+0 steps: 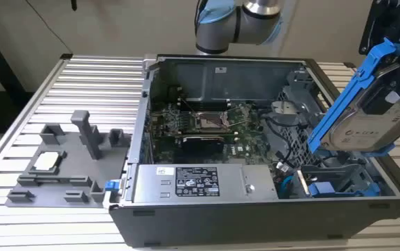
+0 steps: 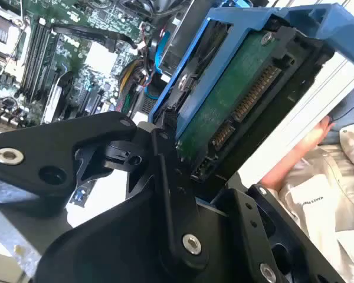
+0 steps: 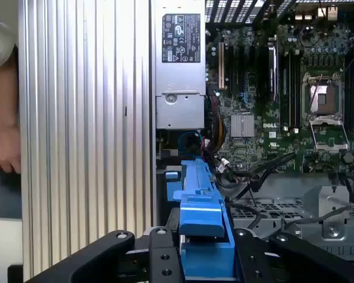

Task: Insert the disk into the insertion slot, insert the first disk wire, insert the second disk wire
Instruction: 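Insert the disk into the insertion slot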

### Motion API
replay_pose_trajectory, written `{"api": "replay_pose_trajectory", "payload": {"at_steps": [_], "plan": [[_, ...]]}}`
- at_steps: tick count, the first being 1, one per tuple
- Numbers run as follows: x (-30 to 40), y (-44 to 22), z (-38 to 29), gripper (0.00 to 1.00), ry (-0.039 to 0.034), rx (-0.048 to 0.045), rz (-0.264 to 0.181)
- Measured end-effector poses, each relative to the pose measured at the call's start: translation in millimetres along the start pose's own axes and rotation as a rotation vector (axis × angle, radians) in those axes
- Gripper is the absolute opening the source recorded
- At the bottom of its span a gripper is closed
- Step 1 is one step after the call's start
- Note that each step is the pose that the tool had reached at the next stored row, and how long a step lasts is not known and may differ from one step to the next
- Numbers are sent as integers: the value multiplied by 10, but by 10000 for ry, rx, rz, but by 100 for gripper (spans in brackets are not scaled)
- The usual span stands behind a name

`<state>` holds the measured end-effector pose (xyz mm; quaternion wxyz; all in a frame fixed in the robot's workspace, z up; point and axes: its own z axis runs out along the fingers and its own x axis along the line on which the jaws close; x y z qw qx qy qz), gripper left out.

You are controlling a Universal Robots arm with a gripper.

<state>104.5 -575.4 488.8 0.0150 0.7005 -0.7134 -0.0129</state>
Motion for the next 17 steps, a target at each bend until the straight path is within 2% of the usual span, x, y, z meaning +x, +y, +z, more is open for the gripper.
{"api": "replay_pose_trajectory", "payload": {"at_steps": [12,14,17], "plan": [[0,0,0,33,1,5,0],[0,0,5,33,-2,39,0],[0,-1,20,33,-22,139,0]]}}
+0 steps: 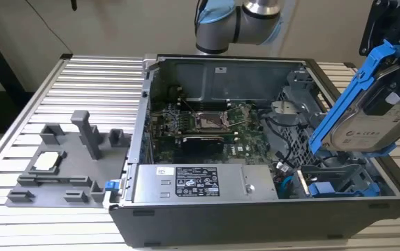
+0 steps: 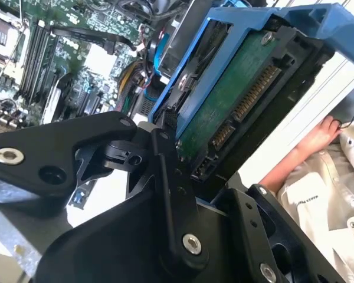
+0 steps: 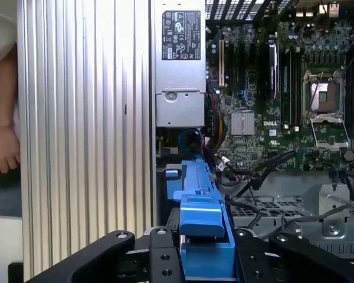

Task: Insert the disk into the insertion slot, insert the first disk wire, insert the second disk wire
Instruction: 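Insert the disk into the insertion slot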

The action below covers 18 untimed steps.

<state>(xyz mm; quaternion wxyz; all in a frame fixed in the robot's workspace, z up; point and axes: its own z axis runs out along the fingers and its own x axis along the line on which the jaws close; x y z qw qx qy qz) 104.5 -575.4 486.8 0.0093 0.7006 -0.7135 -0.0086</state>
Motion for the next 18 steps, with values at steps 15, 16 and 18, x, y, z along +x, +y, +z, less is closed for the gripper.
{"api": "replay_pose_trajectory", "payload": {"at_steps": [15,16,18], "plan": [[19,-21,131,33,-256,36,-6],[22,-24,140,33,-270,36,-7],[26,-31,160,33,-299,36,-8]]}}
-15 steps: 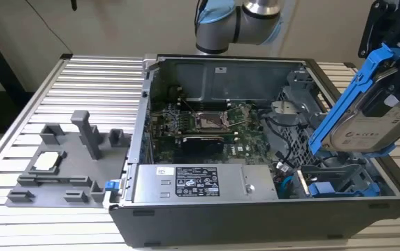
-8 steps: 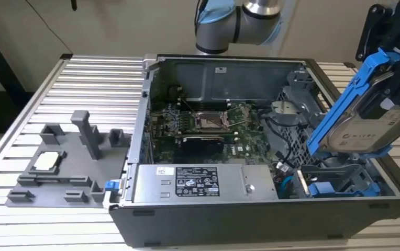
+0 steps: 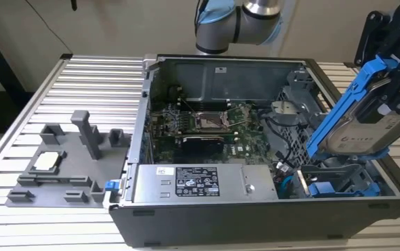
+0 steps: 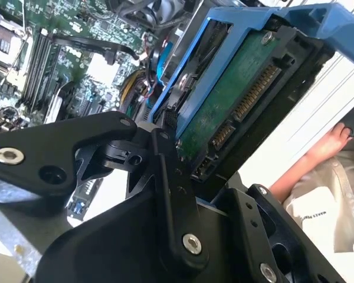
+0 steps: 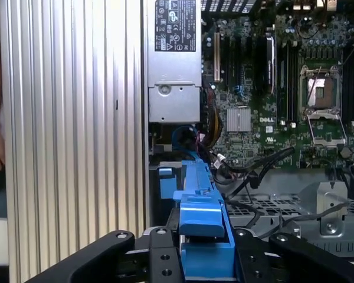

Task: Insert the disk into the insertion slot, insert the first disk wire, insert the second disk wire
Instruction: 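Insert the disk into the insertion slot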

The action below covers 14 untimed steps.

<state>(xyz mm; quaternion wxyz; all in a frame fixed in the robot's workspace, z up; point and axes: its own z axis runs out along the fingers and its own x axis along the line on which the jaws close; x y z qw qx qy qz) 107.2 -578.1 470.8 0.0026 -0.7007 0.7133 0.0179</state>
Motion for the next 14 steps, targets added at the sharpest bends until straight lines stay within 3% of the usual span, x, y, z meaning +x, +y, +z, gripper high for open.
{"api": "replay_pose_trajectory", "payload": {"at_steps": [14], "plan": [[81,-64,164,33,-15,1,-16]]}}
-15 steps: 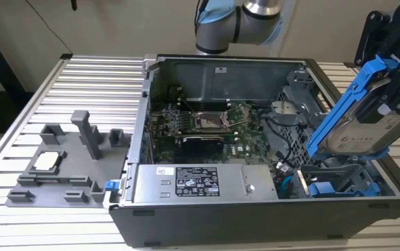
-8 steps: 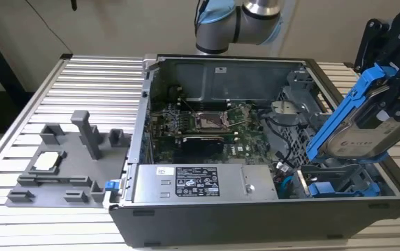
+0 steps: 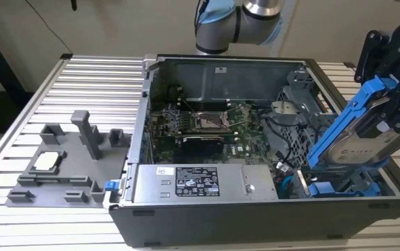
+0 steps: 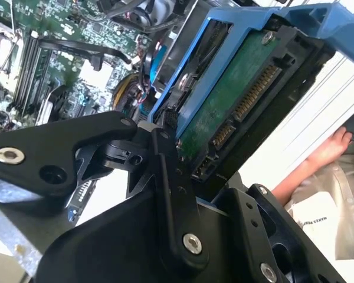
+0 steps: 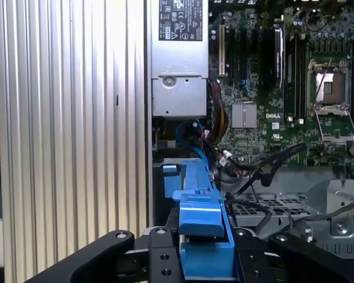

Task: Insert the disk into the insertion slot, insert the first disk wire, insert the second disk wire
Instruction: 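Insert the disk into the insertion slot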

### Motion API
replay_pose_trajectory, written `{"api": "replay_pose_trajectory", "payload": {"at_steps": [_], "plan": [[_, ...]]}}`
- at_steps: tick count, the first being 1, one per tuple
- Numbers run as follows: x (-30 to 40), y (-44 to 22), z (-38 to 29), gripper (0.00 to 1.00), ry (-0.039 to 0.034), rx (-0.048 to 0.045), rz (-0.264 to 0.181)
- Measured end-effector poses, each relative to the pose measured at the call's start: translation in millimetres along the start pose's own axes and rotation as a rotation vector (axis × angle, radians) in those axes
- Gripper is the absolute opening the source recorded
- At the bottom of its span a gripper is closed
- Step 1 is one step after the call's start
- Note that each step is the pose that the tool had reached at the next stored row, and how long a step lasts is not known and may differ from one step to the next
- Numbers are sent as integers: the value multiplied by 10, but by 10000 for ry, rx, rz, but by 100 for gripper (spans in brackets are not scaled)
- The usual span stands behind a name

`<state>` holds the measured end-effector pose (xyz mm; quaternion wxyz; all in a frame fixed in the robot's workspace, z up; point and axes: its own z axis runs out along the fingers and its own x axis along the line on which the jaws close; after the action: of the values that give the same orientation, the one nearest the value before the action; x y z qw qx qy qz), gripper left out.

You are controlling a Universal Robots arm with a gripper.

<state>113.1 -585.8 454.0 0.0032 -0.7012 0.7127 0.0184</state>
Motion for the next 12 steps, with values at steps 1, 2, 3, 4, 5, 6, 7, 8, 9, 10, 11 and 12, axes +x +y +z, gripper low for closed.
{"api": "replay_pose_trajectory", "payload": {"at_steps": [1,2,3,4,5,6,7,8,9,10,11,12], "plan": [[1,-2,7,33,2,5,-2],[1,-5,17,33,2,11,-6],[2,-9,29,33,0,14,-8],[2,-14,41,33,0,15,-9],[3,-19,49,33,-3,16,-9],[3,-23,59,33,-11,16,-8],[4,-28,71,33,-21,17,-8],[4,-32,82,33,-31,16,-8],[4,-34,95,33,-41,16,-8],[4,-36,109,33,-49,16,-7],[5,-39,124,33,-55,16,-9],[5,-41,142,33,-61,16,-9]]}}
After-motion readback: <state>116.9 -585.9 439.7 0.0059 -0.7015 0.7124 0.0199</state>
